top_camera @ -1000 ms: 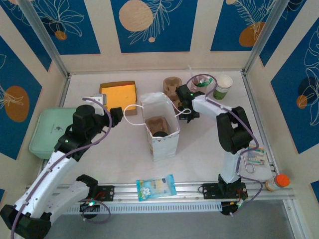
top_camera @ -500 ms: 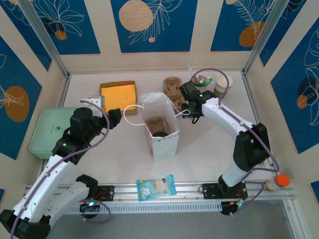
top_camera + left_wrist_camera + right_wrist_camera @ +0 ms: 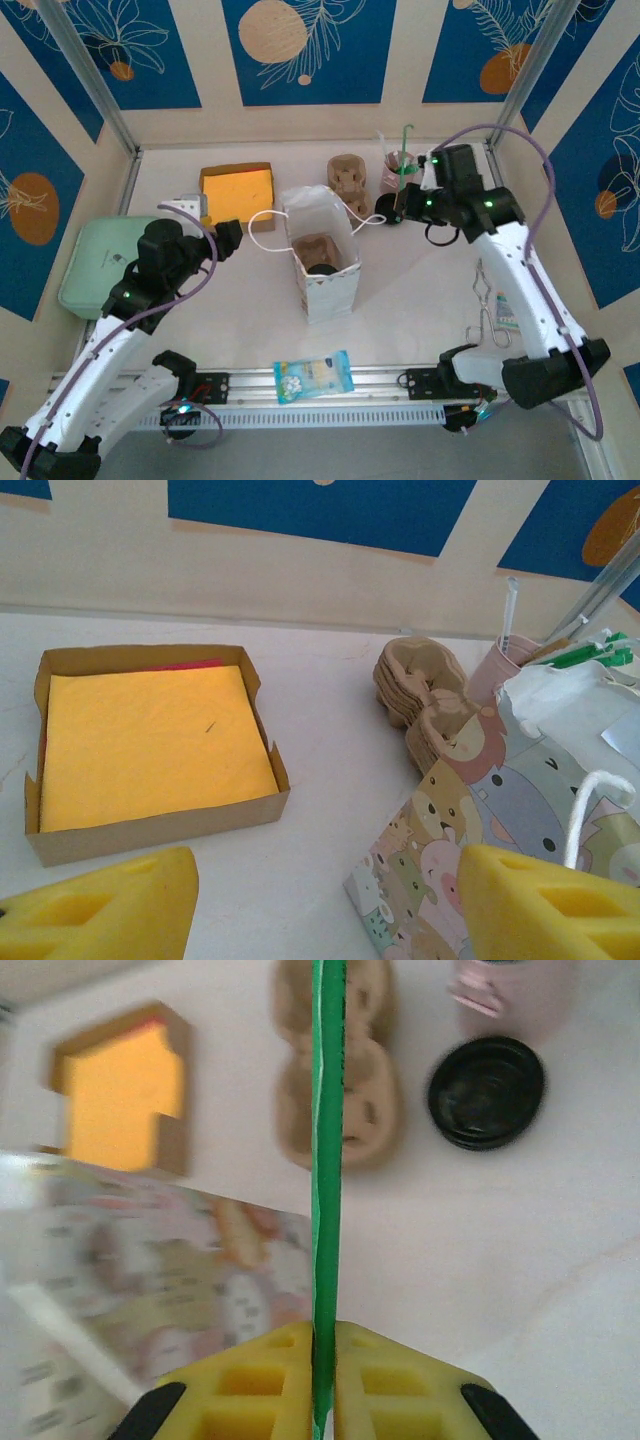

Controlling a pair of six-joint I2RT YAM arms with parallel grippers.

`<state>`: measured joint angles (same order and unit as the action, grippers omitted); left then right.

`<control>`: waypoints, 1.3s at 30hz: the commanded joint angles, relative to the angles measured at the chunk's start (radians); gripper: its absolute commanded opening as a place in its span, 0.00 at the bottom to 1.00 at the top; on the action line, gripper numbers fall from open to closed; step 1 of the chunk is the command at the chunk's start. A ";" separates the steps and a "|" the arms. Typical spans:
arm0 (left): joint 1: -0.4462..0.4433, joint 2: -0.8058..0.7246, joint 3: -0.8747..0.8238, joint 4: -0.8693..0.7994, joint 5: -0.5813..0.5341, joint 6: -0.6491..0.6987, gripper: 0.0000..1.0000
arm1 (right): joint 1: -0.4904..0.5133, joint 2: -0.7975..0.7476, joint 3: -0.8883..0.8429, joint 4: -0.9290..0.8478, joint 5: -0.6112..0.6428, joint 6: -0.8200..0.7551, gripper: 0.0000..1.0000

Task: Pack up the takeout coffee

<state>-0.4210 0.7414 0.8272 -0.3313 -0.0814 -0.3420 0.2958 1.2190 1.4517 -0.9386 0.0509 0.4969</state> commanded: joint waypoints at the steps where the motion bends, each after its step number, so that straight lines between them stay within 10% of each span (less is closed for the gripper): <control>1: 0.008 -0.020 -0.010 0.003 0.014 -0.014 0.69 | -0.045 -0.042 0.064 0.026 -0.429 0.122 0.13; 8: 0.008 -0.046 -0.009 -0.008 0.017 -0.022 0.69 | -0.050 -0.053 0.071 0.431 -0.895 0.596 0.04; 17: 0.008 -0.080 -0.023 -0.013 0.018 -0.031 0.69 | 0.115 -0.099 0.013 0.623 -0.798 0.928 0.00; 39: 0.008 -0.054 -0.056 0.075 0.057 -0.065 0.68 | 0.436 -0.265 -0.275 0.596 -0.526 1.117 0.00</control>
<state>-0.4210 0.6910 0.7757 -0.2970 -0.0490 -0.3885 0.7216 0.9562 1.1942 -0.3153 -0.5037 1.5841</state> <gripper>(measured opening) 0.684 0.062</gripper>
